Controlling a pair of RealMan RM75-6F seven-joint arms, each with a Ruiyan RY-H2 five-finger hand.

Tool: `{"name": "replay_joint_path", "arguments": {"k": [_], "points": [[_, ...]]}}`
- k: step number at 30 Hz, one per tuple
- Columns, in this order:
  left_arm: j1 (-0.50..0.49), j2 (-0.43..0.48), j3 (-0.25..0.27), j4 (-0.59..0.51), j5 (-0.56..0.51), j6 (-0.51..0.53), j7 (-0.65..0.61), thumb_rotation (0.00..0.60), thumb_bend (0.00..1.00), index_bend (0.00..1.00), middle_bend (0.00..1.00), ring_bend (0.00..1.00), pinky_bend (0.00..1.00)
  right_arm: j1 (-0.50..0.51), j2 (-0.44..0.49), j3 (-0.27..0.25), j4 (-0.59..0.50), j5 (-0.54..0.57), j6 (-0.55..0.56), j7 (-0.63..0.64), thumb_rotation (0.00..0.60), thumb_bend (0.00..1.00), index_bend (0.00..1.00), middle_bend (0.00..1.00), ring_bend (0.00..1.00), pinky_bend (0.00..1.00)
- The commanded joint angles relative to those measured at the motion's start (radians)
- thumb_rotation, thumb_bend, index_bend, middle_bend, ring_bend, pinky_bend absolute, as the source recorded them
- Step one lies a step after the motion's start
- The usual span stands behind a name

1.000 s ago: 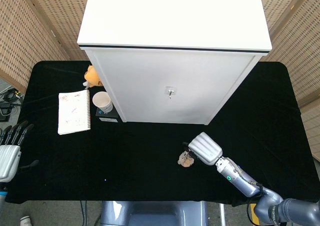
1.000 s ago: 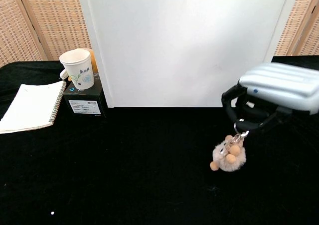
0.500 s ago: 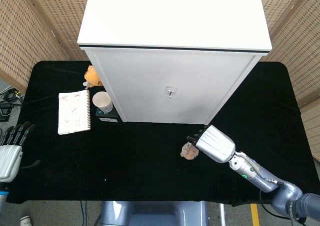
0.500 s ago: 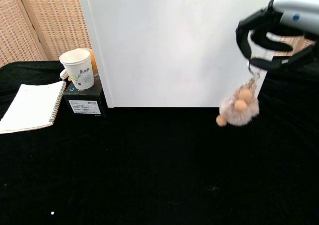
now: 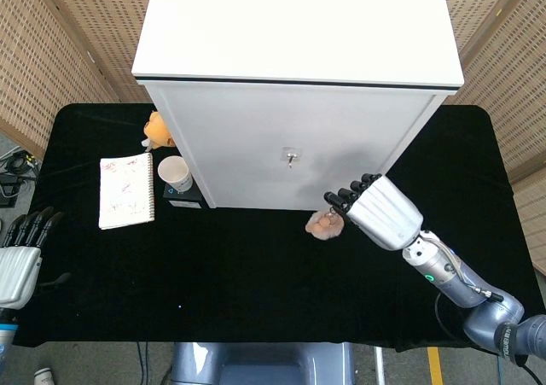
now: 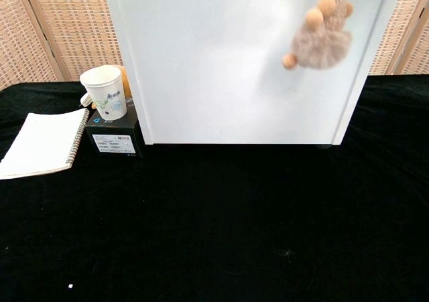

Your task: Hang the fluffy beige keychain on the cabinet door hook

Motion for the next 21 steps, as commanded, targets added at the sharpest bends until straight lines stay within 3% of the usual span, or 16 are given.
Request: {"name": "replay_joint_path", "arguments": {"k": [1,21], "points": [[0.0,-0.001,0.0,0.001,-0.001,0.0,0.002,0.6,0.0,0.0,0.0,0.0,0.0,0.013,0.005,0.026,-0.02,0.019,-0.016,-0.033,0.6,0.61,0.7,0.94,0.95,1.0],[-0.005,-0.009,-0.006,0.012,-0.023,-0.014,0.009,0.6,0.0,0.0,0.0,0.0,0.0,0.119,-0.04,0.102,-0.054,0.068,-0.162,-0.2,0.6,0.61,0.7,0.95,0.96,1.0]]}}
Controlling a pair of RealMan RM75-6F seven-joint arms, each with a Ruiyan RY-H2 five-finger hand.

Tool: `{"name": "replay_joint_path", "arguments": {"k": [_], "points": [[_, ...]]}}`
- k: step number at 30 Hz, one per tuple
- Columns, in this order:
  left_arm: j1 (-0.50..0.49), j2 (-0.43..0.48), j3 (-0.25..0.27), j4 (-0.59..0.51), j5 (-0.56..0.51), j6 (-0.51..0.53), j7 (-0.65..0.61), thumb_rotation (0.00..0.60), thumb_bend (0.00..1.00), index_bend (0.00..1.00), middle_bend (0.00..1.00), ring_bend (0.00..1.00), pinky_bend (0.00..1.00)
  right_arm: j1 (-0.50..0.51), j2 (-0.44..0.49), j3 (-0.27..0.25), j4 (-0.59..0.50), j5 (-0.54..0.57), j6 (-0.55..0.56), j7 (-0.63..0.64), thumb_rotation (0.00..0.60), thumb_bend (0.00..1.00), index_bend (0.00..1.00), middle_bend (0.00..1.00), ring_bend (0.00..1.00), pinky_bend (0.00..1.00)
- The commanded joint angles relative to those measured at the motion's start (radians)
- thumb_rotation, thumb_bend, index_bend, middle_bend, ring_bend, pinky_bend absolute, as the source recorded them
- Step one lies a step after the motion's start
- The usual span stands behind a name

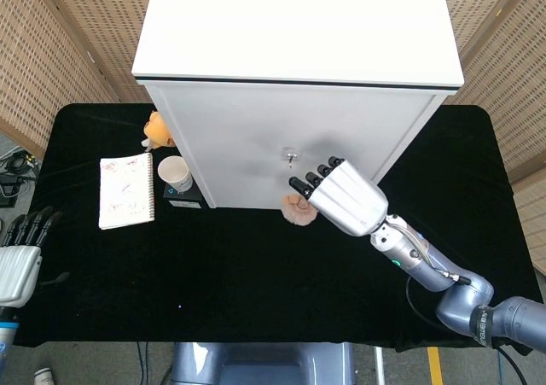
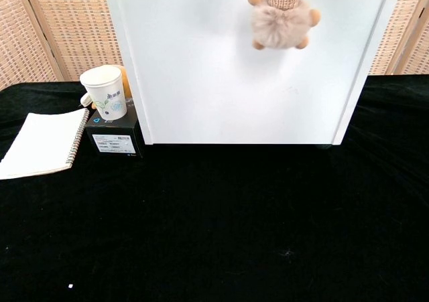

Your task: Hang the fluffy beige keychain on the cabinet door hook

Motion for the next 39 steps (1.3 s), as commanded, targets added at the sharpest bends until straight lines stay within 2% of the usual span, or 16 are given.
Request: {"name": "replay_joint_path", "arguments": {"k": [1,14,39], "points": [[-0.001,0.0,-0.002,0.001,-0.003,-0.002,-0.002,0.6,0.0,0.0,0.0,0.0,0.0,0.013,-0.008,0.01,-0.001,0.012,-0.014,-0.013,0.6,0.61,0.7,0.95,0.96,1.0],[-0.006,-0.004,-0.005,0.009,-0.018,-0.012,0.001,0.6,0.0,0.0,0.0,0.0,0.0,0.068,-0.027,0.031,-0.005,0.061,-0.104,-0.122,0.6,0.59,0.7,0.95,0.96,1.0],[-0.007,0.001,-0.006,0.012,-0.02,-0.011,-0.008,0.6,0.0,0.0,0.0,0.0,0.0,0.115,-0.071,0.04,0.019,0.141,-0.161,-0.254,0.6,0.59,0.7,0.95,0.96,1.0]]}}
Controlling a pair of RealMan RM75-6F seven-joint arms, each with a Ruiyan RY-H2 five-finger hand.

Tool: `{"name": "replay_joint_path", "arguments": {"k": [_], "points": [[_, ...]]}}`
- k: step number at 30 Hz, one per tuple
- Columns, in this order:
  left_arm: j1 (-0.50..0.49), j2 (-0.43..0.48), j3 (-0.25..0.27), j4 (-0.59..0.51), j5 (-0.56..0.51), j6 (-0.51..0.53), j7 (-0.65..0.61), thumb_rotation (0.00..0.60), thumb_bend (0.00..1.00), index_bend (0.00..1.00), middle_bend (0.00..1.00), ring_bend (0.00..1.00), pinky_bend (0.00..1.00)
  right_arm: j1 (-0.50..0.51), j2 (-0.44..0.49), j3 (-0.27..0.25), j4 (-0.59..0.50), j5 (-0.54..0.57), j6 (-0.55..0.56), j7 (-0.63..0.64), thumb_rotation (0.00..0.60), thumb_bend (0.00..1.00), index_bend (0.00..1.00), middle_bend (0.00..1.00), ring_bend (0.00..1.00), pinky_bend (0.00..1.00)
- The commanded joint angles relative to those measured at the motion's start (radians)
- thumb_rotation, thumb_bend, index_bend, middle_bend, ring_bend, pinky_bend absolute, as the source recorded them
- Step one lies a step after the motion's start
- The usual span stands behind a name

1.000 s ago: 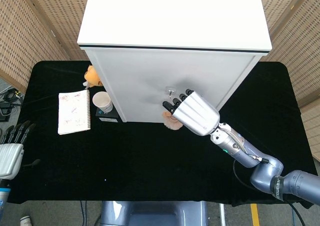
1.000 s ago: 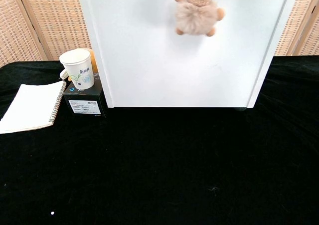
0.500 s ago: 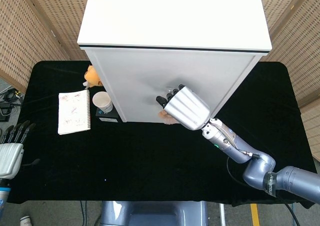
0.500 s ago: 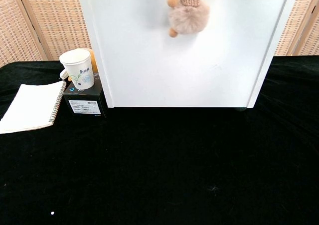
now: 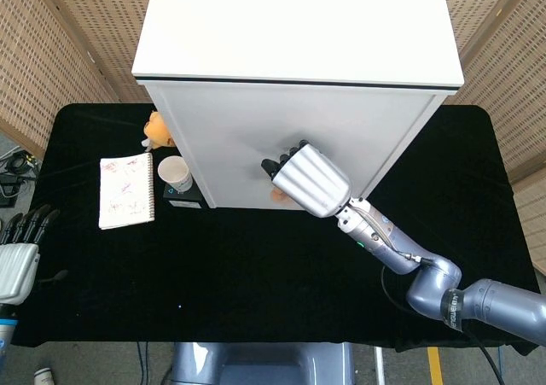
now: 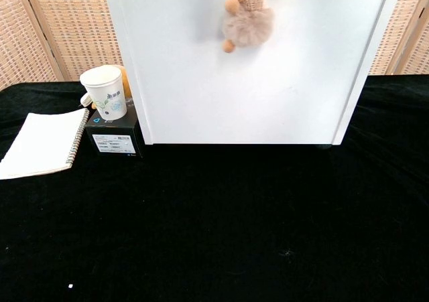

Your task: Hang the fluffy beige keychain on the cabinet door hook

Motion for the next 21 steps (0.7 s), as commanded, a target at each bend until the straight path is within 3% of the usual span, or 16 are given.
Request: {"name": "replay_joint_path", "arguments": {"k": [1,21], "points": [[0.0,0.0,0.0,0.0,0.001,0.001,-0.001,0.6,0.0,0.0,0.0,0.0,0.0,0.001,-0.006,-0.004,0.003,0.007,-0.002,-0.013,0.6,0.59,0.7,0.95,0.95,1.0],[0.002,0.004,0.0,-0.002,0.004,0.008,-0.004,0.6,0.0,0.0,0.0,0.0,0.0,0.006,-0.032,-0.016,0.026,0.004,0.025,-0.094,0.6,0.58,0.7,0.95,0.96,1.0]]}}
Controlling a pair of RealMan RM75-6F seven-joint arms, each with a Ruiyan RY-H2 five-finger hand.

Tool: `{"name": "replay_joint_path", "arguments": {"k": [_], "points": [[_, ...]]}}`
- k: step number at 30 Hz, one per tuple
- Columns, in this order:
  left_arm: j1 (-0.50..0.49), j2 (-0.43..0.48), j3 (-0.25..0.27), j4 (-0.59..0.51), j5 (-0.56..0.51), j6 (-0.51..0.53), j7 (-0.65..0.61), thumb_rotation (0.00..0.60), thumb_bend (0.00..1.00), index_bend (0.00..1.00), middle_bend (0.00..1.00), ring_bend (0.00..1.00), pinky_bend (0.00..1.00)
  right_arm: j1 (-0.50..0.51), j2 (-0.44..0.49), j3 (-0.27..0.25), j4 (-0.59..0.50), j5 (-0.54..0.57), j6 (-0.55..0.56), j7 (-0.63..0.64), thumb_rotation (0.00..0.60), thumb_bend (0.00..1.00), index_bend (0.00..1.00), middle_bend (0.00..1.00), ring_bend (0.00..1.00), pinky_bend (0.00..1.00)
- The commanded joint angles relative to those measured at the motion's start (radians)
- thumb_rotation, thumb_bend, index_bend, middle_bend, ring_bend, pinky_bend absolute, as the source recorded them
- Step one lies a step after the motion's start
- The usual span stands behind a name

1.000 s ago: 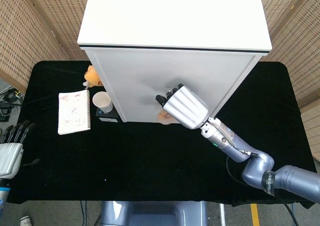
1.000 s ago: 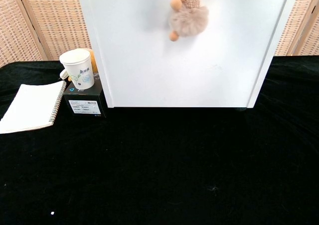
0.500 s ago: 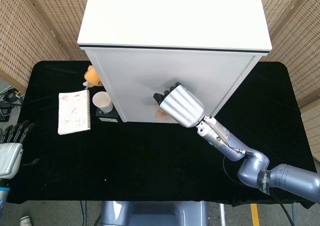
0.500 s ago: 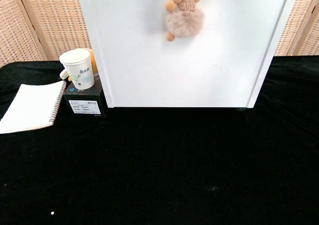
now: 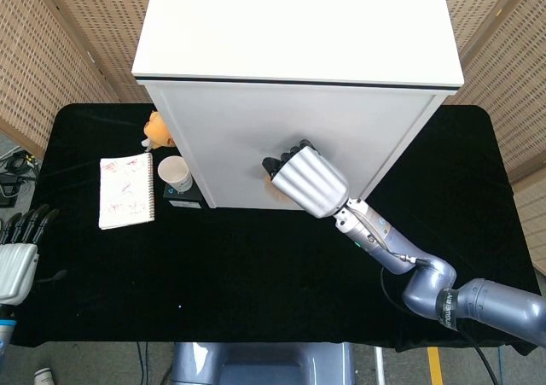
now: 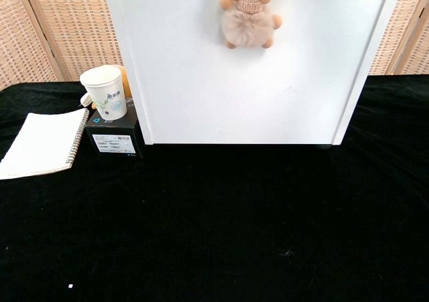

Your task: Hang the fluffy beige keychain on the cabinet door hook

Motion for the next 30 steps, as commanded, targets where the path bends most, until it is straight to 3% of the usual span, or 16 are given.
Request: {"name": "replay_joint_path", "arguments": {"k": [1,13,18,30], "points": [[0.0,0.001,0.0,0.0,0.001,0.0,0.0,0.6,0.0,0.0,0.0,0.0,0.0,0.001,0.001,-0.001,-0.002,0.002,-0.003,-0.008,0.6,0.58,0.7,0.95,0.96,1.0],[0.0,0.004,-0.001,-0.001,0.001,0.002,-0.004,0.6,0.0,0.0,0.0,0.0,0.0,0.003,0.001,-0.006,-0.006,0.015,-0.012,-0.034,0.6,0.56,0.69,0.95,0.95,1.0],[0.0,0.003,0.0,-0.001,0.001,0.0,-0.003,0.6,0.0,0.0,0.0,0.0,0.0,0.003,0.002,-0.005,-0.007,0.014,-0.003,-0.033,0.6,0.39,0.64,0.95,0.96,1.0],[-0.001,0.002,0.001,-0.003,0.001,-0.001,-0.001,0.6,0.0,0.0,0.0,0.0,0.0,-0.012,0.023,-0.009,-0.011,-0.014,0.037,-0.006,0.6,0.37,0.65,0.95,0.95,1.0]]}}
